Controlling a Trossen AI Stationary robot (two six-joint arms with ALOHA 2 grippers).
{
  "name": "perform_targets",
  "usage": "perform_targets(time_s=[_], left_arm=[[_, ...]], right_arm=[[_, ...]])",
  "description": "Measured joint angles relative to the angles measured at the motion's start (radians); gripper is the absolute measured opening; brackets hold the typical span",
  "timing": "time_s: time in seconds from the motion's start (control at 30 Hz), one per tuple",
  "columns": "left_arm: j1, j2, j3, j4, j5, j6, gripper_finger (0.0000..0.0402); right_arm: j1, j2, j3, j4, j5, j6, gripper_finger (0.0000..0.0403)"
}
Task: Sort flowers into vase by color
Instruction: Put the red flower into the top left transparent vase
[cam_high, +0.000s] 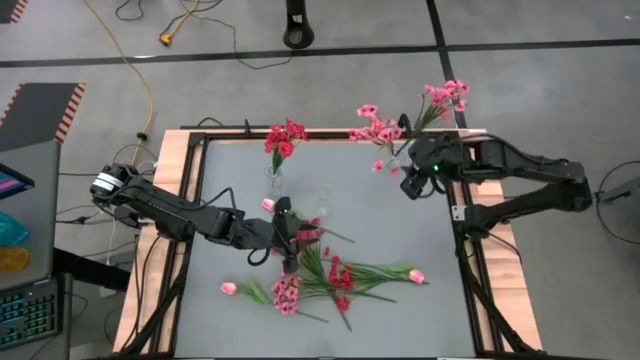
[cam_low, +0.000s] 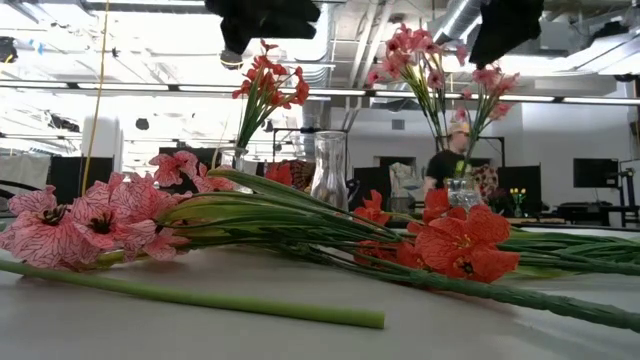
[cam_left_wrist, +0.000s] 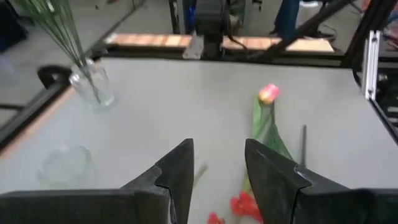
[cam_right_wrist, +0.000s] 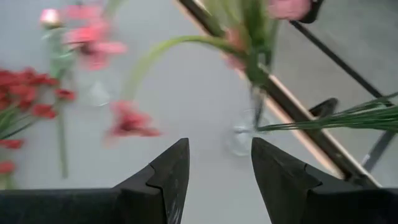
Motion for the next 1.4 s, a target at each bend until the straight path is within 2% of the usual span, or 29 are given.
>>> perform_targets(time_s=[0.27, 0.53, 0.93, 1.13, 1.4], left_arm=[[0.0, 0.0, 0.0, -0.06, 0.098, -0.065, 0.0132], [0.0, 0.0, 0.0, -0.06, 0.089, -0.043, 0.0132], [0.0, 0.0, 0.0, -0.059, 0.088, -0.041, 0.0132], [0.0, 0.0, 0.0, -0.059, 0.088, -0.041, 0.0132], [0.0, 0.0, 0.0, -0.061, 0.087, -0.034, 0.0132]], right_arm=[[0.189, 0.002, 0.0, 0.001, -0.004, 0.116, 0.0198], [0.378, 0.052, 0.001, 0.008, -0.142, 0.26, 0.0198], [0.633, 0.352, 0.001, 0.107, -0.163, 0.272, 0.0198], [0.682, 0.506, 0.001, 0.117, -0.186, 0.272, 0.0198], [0.7, 0.661, 0.001, 0.126, -0.278, 0.278, 0.0198]])
